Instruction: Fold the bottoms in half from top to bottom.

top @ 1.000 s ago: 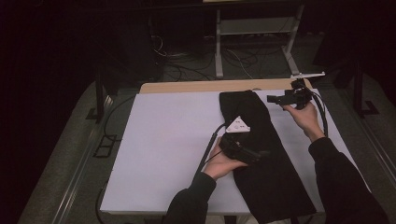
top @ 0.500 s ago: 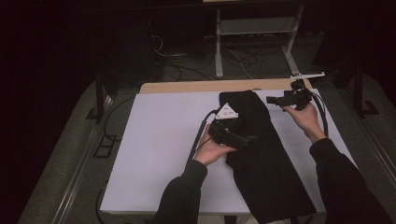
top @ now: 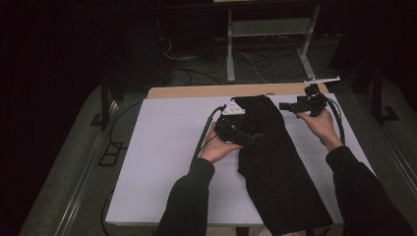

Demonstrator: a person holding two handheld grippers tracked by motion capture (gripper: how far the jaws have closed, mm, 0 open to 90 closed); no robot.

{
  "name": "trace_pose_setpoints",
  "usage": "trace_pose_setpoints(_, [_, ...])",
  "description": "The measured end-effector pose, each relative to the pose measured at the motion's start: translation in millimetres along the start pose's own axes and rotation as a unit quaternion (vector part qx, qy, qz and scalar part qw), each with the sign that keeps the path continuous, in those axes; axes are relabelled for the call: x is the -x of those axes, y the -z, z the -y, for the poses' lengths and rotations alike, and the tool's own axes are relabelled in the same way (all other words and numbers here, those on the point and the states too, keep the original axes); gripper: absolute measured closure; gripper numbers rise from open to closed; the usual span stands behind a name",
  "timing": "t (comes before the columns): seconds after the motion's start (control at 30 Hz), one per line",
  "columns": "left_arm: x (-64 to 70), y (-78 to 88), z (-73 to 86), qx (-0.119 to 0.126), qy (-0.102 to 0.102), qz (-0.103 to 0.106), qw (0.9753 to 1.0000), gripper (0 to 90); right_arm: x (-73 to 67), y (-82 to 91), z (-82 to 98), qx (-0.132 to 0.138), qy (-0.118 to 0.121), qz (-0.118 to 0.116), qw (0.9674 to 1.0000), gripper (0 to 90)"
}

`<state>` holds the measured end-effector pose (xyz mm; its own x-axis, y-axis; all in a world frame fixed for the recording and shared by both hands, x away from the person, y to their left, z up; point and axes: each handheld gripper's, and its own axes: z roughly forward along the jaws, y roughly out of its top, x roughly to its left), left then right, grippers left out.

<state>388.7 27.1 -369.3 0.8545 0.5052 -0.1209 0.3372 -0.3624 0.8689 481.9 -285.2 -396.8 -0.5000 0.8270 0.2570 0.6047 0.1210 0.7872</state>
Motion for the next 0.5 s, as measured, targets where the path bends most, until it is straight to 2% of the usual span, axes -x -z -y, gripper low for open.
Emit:
trace_pose_setpoints(0.2, [-13.0,-0.7,-2.1,0.003,0.010,-0.007,0.9999,0.0,-1.4,-2.1,1.6,-0.002,0.002,-0.004,1.0000,0.0])
trace_pose_setpoints(0.5, [-28.3,-1.7,-8.3,-0.002,0.009,-0.018,0.9998,0.0,1.1,-3.1,5.4,-0.005,0.000,-0.004,1.0000,0.0])
